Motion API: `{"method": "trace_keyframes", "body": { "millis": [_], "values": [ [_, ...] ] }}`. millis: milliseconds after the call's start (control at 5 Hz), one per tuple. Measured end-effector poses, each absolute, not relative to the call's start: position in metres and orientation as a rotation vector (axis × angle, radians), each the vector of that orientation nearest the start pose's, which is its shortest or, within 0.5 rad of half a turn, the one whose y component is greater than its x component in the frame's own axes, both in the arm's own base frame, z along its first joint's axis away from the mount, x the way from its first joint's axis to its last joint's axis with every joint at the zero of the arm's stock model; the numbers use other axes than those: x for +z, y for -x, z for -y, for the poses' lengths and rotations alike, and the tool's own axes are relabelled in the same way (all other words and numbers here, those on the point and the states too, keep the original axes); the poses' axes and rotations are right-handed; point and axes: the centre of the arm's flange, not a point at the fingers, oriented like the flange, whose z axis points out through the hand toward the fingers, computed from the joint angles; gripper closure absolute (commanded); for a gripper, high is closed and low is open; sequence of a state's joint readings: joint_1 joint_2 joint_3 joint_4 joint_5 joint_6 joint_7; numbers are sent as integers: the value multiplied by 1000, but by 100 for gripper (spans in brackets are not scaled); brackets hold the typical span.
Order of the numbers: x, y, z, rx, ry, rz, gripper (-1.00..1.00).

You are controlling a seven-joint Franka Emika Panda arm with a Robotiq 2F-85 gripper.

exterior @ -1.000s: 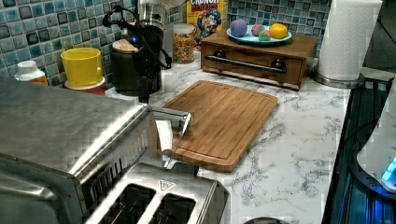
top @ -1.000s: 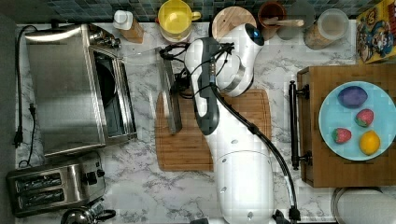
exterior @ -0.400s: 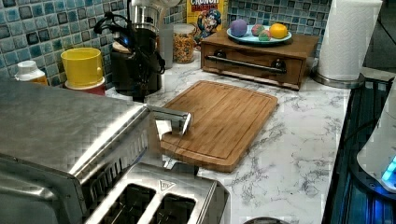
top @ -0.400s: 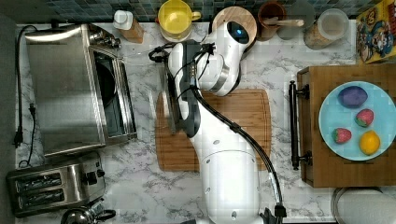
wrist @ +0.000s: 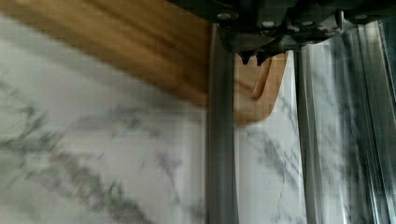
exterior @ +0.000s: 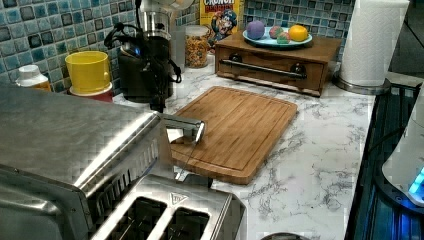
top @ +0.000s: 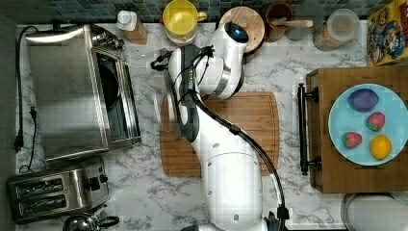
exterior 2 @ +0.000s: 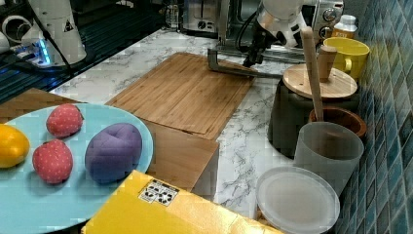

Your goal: Close the oven.

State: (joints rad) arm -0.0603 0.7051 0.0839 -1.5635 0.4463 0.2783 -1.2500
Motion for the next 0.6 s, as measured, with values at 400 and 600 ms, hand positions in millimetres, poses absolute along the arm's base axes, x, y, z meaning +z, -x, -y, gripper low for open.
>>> {"method": "trace_keyframes", "body": {
  "millis": [400,600],
  "values": [
    [210,-656,-37,401,2535,285,100],
    [209,-654,-30,395,2494,243,100]
  ]
}}
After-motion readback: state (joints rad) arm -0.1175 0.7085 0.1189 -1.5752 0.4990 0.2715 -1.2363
